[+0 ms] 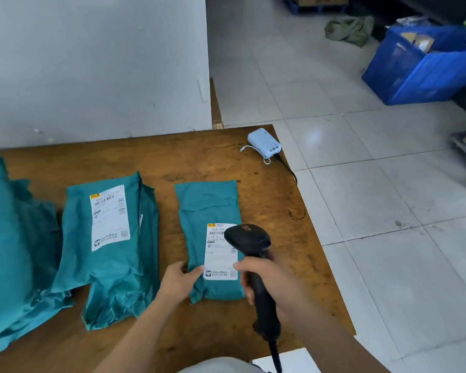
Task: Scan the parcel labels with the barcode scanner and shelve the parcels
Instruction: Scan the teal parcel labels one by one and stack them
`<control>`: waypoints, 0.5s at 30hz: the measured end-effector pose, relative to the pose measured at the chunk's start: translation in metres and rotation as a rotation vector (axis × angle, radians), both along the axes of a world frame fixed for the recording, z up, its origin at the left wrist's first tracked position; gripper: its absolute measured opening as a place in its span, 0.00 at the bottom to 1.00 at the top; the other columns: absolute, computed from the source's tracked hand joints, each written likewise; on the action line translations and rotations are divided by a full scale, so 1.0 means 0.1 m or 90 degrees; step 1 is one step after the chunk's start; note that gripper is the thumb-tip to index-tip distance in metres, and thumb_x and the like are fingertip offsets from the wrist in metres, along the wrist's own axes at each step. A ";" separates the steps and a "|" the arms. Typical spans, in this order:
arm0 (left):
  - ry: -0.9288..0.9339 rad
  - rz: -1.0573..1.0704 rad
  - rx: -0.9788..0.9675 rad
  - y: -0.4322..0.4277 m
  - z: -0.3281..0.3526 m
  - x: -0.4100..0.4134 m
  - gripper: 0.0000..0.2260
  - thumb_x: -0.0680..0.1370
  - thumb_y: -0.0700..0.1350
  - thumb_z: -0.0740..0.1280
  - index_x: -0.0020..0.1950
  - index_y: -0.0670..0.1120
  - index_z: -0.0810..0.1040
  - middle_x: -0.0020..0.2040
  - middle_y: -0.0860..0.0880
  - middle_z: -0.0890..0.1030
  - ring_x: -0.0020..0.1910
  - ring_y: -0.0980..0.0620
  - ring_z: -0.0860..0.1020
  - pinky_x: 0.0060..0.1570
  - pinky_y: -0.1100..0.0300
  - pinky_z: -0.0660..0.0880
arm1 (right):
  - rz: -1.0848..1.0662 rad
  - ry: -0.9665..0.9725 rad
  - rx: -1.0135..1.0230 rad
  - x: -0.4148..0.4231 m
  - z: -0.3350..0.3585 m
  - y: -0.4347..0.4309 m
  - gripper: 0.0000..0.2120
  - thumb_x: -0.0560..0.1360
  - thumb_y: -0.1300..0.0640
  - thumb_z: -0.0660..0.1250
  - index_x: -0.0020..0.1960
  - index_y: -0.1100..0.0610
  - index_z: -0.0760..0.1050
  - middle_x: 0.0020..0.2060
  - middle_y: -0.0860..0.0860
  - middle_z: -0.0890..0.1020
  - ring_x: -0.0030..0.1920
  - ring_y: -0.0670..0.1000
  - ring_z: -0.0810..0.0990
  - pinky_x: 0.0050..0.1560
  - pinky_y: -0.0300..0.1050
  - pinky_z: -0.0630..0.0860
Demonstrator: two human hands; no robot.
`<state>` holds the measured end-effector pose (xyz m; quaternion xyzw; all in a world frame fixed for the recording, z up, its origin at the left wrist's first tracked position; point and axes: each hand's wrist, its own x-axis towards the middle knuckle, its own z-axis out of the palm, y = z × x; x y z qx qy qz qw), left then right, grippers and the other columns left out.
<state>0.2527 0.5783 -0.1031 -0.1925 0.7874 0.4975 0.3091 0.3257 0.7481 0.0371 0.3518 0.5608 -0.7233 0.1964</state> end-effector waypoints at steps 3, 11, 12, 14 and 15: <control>-0.022 0.043 0.065 -0.01 -0.08 0.05 0.03 0.75 0.43 0.71 0.42 0.48 0.78 0.49 0.42 0.84 0.42 0.46 0.82 0.49 0.50 0.80 | -0.016 -0.015 -0.032 0.02 -0.03 -0.06 0.08 0.71 0.61 0.70 0.44 0.64 0.73 0.26 0.56 0.76 0.21 0.49 0.70 0.26 0.40 0.68; -0.071 0.057 0.113 -0.05 -0.09 0.06 0.07 0.76 0.46 0.70 0.51 0.48 0.74 0.46 0.49 0.81 0.44 0.49 0.81 0.42 0.54 0.79 | -0.029 -0.015 -0.036 0.03 -0.04 -0.09 0.14 0.71 0.61 0.69 0.51 0.69 0.75 0.26 0.56 0.76 0.20 0.49 0.70 0.26 0.39 0.69; -0.077 0.054 0.118 -0.06 -0.11 0.06 0.09 0.76 0.46 0.70 0.53 0.47 0.74 0.47 0.48 0.81 0.45 0.49 0.81 0.42 0.54 0.79 | -0.027 -0.016 -0.032 0.03 -0.04 -0.09 0.16 0.71 0.61 0.69 0.53 0.70 0.75 0.26 0.56 0.76 0.21 0.49 0.70 0.26 0.39 0.69; -0.083 0.048 0.117 -0.07 -0.10 0.06 0.12 0.75 0.48 0.70 0.55 0.47 0.73 0.50 0.47 0.81 0.48 0.48 0.81 0.46 0.51 0.80 | -0.027 -0.018 -0.031 0.03 -0.05 -0.10 0.17 0.71 0.61 0.69 0.57 0.69 0.75 0.27 0.56 0.77 0.21 0.49 0.70 0.26 0.40 0.69; -0.085 0.049 0.117 -0.08 -0.10 0.06 0.12 0.75 0.48 0.70 0.55 0.47 0.73 0.51 0.46 0.81 0.48 0.47 0.81 0.48 0.50 0.80 | -0.028 -0.017 -0.032 0.03 -0.05 -0.11 0.17 0.71 0.61 0.69 0.57 0.68 0.75 0.27 0.56 0.77 0.21 0.49 0.70 0.27 0.40 0.69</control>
